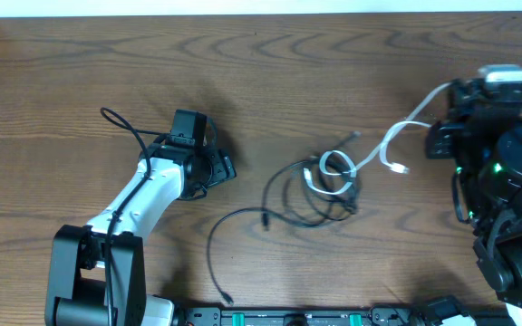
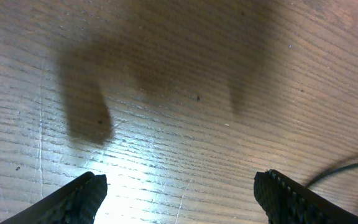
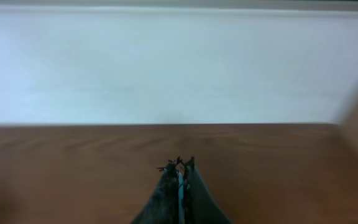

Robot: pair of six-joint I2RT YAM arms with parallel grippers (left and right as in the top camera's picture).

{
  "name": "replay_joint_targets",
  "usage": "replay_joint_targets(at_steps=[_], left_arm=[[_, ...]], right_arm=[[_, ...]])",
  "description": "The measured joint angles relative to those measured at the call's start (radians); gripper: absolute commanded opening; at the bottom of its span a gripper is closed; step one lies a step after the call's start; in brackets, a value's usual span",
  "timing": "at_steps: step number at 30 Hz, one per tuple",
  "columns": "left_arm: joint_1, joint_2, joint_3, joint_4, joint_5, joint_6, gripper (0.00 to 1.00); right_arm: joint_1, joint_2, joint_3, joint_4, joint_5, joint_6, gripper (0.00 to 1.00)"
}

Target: Untangle cables

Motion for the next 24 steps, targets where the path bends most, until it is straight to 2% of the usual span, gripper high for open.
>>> replay_joint_targets(at_steps=[3,5,10,11,12,13,14,17,20,24], left_arm=[[0.000,0.000,0.000,0.000,0.000,0.000,0.82],[0.000,0.000,0.000,0.000,0.000,0.000,0.82],[0.000,0.000,0.000,-0.001,0.000,0.000,0.83],[0.000,0.000,0.000,-0.001,0.000,0.000,0.82],[0.000,0.000,0.000,-0.001,0.000,0.000,0.82],[0.000,0.000,0.000,-0.001,0.000,0.000,0.82],[0.000,0.000,0.000,-0.001,0.000,0.000,0.82],[0.000,0.000,0.000,-0.001,0.000,0.000,0.82],[0.000,0.000,0.000,-0.001,0.000,0.000,0.83],[0.000,0.000,0.000,-0.001,0.000,0.000,0.83]], right_arm=[[-0.022,0.005,0.001,-0.048,0.153,0.031,0.01],[-0.035,0.029,0.005,-0.150,0.204,0.083,0.01],[-0.040,0.167,0.008,-0.400,0.139,0.201,0.01],[-0.040,0.209,0.007,-0.436,0.117,0.222,0.06],[-0.040,0.251,0.007,-0.462,0.098,0.242,0.20],[-0.040,0.302,0.007,-0.480,0.080,0.274,0.40],[-0.040,0.341,0.007,-0.488,0.071,0.288,0.48],[-0.039,0.443,0.007,-0.494,0.047,0.335,0.55],[-0.040,0.513,0.007,-0.491,0.023,0.399,0.56],[-0.040,0.562,0.006,-0.452,-0.105,0.429,0.44]])
